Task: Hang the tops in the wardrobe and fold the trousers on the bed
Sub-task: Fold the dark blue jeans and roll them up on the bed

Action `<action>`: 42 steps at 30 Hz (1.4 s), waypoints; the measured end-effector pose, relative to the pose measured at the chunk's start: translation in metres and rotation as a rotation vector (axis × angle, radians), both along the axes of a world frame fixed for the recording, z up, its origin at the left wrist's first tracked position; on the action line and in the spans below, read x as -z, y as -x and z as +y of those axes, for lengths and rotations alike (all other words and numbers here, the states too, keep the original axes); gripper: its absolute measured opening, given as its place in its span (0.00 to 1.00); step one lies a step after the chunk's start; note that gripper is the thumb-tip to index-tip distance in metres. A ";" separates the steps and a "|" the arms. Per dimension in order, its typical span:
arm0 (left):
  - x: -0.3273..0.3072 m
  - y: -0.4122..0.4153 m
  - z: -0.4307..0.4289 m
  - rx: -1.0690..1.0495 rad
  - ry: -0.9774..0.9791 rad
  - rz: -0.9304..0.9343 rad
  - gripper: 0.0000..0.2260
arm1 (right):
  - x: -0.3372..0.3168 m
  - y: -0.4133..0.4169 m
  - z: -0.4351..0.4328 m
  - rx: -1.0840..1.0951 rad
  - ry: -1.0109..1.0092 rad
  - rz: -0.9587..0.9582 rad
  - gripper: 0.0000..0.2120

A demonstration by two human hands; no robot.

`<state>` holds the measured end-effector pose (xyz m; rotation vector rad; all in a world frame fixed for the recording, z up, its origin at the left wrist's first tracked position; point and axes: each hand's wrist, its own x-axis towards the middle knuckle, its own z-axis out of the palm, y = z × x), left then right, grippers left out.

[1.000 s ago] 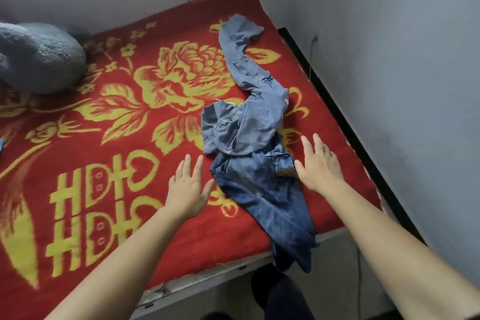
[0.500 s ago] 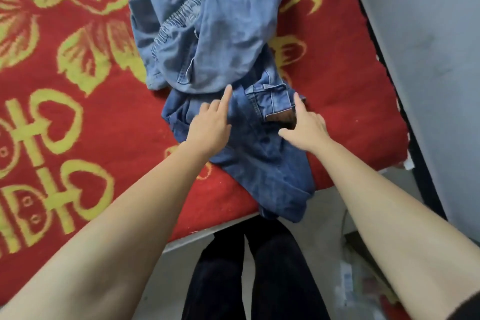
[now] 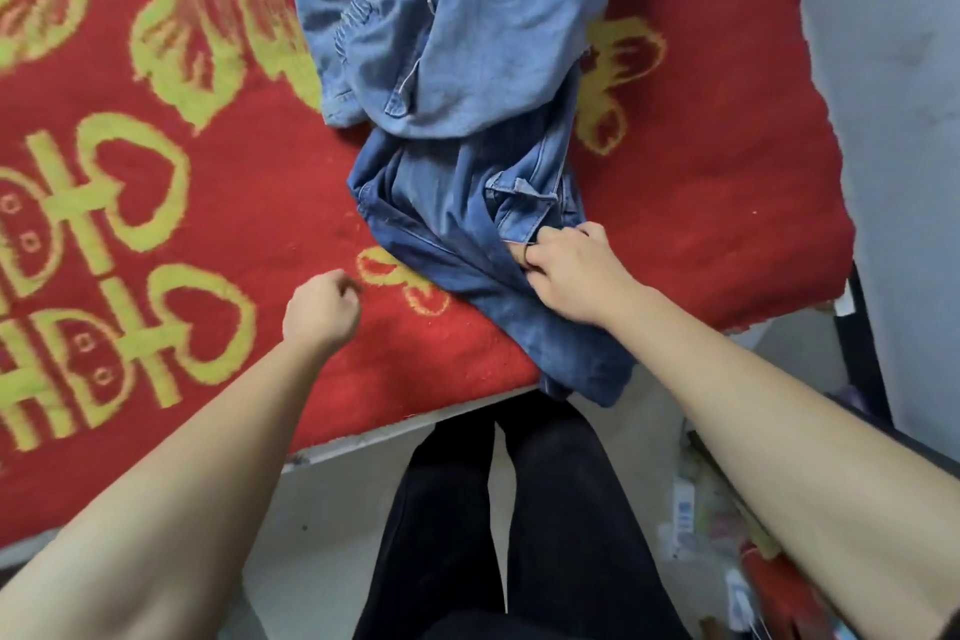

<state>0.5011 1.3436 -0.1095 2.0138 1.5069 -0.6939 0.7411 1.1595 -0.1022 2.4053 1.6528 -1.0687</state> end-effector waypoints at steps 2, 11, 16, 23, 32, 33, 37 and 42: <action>-0.005 -0.016 0.001 -0.050 -0.081 -0.175 0.13 | 0.000 0.017 -0.003 -0.042 0.004 0.035 0.18; -0.031 -0.167 -0.039 0.453 -0.241 -0.695 0.19 | 0.007 0.098 -0.028 -0.146 0.073 0.002 0.17; -0.027 -0.184 -0.075 0.638 -0.179 -0.330 0.24 | 0.002 0.101 -0.035 -0.083 0.027 -0.005 0.15; -0.082 -0.107 0.011 -0.077 -0.230 -0.443 0.25 | -0.029 0.073 -0.053 0.384 -0.100 0.000 0.14; -0.185 0.023 0.034 -0.824 -0.191 -0.434 0.12 | -0.133 0.052 0.039 0.275 -0.269 -0.030 0.19; -0.196 0.030 0.035 -0.898 -0.150 -0.432 0.10 | -0.148 0.045 0.047 0.250 -0.279 -0.020 0.22; -0.242 0.068 0.044 -1.023 -0.003 -0.441 0.09 | -0.209 0.021 0.077 0.086 -0.202 -0.030 0.32; -0.299 0.117 0.065 -0.942 -0.144 -0.474 0.11 | -0.310 0.027 0.127 -0.061 -0.444 -0.226 0.27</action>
